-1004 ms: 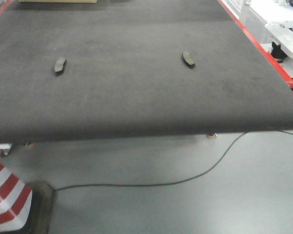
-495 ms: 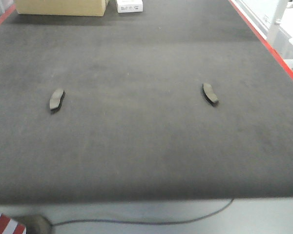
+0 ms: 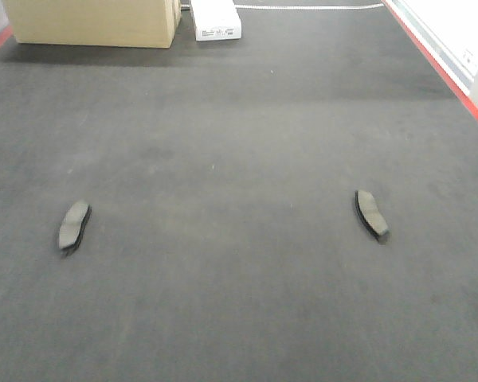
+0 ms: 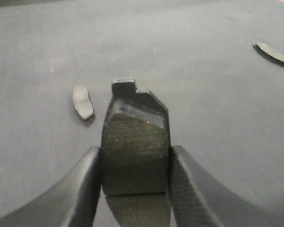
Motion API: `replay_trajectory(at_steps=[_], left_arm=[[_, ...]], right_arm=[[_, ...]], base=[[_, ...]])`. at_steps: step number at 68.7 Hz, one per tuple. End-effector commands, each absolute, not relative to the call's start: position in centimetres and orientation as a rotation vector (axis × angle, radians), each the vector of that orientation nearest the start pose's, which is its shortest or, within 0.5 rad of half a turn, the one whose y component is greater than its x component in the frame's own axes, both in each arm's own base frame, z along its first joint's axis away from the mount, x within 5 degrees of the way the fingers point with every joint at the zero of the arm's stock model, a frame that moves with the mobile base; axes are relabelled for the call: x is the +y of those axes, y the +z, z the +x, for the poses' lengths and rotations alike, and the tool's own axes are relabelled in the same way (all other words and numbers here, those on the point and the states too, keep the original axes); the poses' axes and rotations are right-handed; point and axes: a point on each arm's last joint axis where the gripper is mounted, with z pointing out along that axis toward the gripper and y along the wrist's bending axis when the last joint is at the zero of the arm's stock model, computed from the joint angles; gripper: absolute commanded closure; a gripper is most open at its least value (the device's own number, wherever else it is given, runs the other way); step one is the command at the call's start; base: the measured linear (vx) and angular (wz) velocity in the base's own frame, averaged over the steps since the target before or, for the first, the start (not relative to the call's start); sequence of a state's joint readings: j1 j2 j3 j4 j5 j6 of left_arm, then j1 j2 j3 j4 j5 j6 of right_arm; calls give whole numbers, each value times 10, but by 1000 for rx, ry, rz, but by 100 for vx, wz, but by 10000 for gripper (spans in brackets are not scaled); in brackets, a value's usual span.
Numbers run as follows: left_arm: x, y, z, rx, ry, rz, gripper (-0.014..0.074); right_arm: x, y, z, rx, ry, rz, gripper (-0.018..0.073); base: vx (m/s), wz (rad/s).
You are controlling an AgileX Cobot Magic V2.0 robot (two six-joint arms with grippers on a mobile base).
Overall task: Move and align brake pads A on conveyor
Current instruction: 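Turn and drive up to the conveyor beside the two placed pads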
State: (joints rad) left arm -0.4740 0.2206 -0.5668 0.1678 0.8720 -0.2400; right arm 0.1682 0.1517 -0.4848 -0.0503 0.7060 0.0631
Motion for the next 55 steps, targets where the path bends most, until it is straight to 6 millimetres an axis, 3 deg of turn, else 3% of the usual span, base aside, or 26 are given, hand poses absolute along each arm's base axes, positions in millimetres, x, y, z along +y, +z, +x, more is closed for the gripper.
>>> replay_trajectory(at_steps=[1,55], left_arm=[[-7,326,37,1887,-294,260,602],[-7,326,37,1887,-294,260,602]], right_arm=[[2,317,35,1740,94,-111,565],[2,317,35,1740,94,-111,565]], base=[[26,-1],[12,0]])
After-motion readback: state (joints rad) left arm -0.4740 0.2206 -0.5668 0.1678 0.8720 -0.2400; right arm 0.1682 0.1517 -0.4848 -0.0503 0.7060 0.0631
